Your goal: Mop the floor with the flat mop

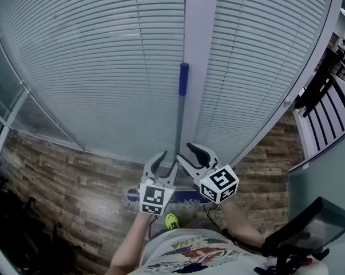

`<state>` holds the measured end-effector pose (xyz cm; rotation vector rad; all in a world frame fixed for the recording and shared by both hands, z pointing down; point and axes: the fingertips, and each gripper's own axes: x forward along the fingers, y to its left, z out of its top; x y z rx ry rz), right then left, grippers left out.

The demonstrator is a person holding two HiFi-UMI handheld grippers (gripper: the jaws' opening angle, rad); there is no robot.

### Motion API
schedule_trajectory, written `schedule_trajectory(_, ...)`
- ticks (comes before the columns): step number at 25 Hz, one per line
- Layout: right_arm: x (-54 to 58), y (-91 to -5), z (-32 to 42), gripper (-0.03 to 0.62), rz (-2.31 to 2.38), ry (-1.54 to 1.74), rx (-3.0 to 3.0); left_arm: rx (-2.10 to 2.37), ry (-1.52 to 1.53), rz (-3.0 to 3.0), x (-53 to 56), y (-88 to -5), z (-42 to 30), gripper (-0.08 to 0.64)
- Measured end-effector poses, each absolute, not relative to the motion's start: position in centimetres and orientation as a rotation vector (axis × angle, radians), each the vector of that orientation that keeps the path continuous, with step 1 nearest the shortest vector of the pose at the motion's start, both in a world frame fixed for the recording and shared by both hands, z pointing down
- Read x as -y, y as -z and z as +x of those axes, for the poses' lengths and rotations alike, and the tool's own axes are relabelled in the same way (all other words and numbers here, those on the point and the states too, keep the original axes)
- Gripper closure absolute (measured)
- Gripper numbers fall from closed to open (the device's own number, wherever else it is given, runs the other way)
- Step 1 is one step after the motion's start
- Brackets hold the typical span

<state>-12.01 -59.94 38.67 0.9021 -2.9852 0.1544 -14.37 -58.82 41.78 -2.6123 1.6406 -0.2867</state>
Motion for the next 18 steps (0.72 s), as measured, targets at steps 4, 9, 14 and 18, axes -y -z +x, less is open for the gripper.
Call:
schedule_trajectory(4,65.2,-39.6,-12.8,0.402,0.959,-0.137,2.971,-1.661,0.284,-2.583,64.7,-43.3,-15.6,0.375)
schedule_trajectory(9,70.7,-38.8,-12.5,0.397,0.977,-0.088,2.962,-1.628,0.277,-2.547,71.2,-42.5,-14.5,0.356)
schedule_trajectory(14,76.6,-37.8,-12.1,0.397,0.947,-0.083,2.967,-1.656,0.298,-2.51,78.7,-42.0,-14.0,0.35)
schedule_trajectory(18,79.8,-38.0,-10.8,0.397,0.948,-0.071,2.979,-1.659,0.297,-2.476,83.3,-43.0,-12.4,0.336)
